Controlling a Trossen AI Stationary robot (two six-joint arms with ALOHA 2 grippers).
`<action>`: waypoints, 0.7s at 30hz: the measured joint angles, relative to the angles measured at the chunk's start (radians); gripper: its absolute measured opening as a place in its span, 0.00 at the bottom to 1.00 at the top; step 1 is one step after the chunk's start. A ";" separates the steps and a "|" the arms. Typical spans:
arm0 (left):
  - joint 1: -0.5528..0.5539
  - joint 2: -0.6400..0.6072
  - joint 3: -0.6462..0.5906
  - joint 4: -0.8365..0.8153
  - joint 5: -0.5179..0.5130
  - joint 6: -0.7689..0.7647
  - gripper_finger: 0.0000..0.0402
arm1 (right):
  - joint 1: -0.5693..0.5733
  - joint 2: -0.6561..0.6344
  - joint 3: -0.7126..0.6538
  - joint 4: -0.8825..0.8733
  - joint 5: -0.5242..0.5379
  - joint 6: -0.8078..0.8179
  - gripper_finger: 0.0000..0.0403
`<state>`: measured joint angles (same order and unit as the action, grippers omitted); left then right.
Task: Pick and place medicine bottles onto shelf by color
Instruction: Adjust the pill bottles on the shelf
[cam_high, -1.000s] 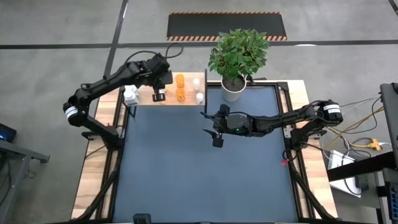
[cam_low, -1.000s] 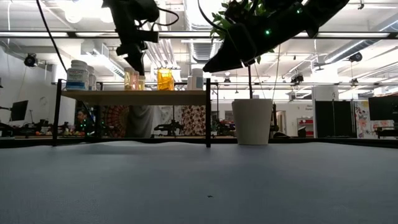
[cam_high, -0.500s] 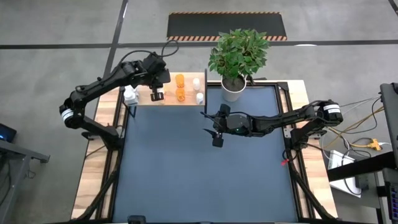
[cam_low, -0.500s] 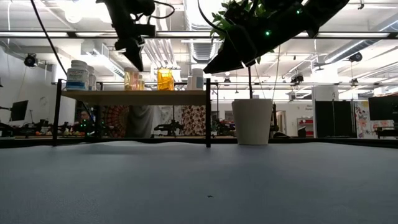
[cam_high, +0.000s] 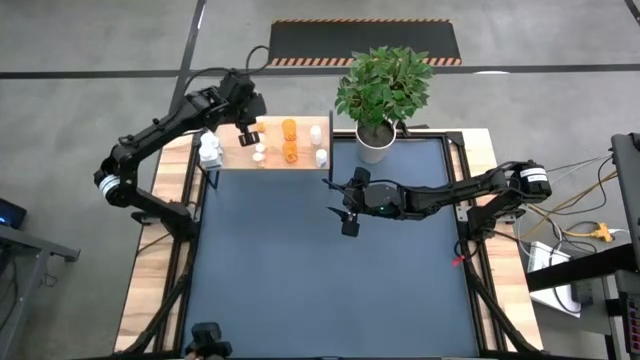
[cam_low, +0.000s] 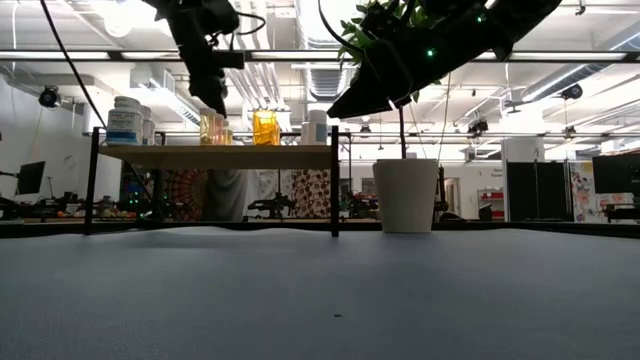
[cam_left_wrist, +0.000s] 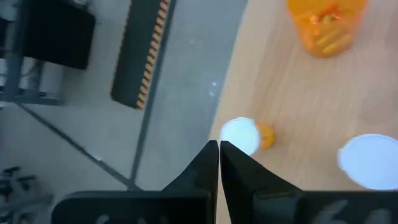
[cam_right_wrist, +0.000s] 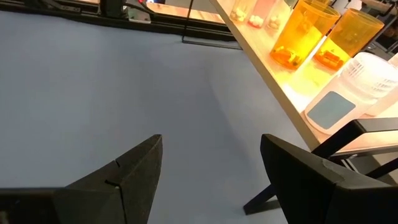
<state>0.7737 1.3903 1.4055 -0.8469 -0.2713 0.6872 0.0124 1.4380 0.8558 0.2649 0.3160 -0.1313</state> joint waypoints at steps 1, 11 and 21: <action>0.005 0.000 -0.007 0.001 0.012 0.000 0.00 | 0.000 0.000 0.000 0.000 0.000 -0.002 0.65; 0.012 0.004 -0.027 0.041 0.029 -0.002 0.00 | 0.000 0.000 0.000 0.000 0.000 -0.006 0.65; 0.012 0.054 -0.038 0.055 0.029 -0.026 0.00 | 0.000 0.000 -0.001 -0.014 0.000 0.004 0.65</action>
<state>0.7856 1.4442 1.3670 -0.7916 -0.2420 0.6613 0.0124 1.4380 0.8546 0.2510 0.3157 -0.1271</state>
